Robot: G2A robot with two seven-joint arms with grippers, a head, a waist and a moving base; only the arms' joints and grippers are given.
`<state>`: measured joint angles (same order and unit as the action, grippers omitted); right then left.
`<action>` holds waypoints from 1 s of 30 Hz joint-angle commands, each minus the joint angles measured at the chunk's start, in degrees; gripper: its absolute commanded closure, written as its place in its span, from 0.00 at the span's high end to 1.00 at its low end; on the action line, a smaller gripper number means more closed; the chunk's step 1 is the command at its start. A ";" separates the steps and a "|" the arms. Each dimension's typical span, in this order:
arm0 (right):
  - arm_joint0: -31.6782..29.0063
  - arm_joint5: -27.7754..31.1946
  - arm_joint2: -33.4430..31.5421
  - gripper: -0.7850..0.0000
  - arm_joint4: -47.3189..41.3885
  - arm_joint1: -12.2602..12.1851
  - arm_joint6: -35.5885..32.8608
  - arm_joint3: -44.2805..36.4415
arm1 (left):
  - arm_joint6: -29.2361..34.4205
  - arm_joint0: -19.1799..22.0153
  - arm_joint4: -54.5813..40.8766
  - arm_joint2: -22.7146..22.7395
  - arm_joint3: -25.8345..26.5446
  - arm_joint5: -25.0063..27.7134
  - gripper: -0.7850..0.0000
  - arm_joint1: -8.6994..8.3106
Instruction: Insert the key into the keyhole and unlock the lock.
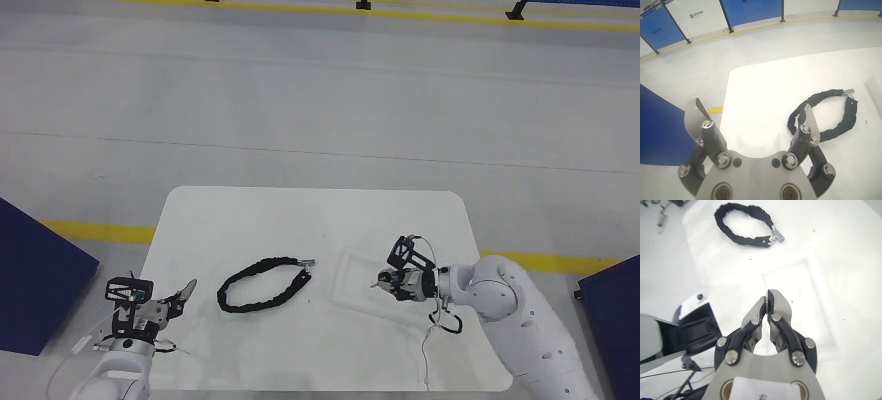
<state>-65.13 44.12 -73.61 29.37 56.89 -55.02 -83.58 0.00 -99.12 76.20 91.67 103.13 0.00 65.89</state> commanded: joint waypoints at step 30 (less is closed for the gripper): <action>-10.57 5.41 -3.76 0.00 -53.46 -8.67 0.24 0.49 | 0.32 -0.07 1.22 0.41 0.73 0.50 1.00 -0.09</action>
<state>-75.69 49.53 -77.37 -24.09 48.22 -54.78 -83.09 0.09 -99.12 76.59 91.82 103.36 0.15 65.86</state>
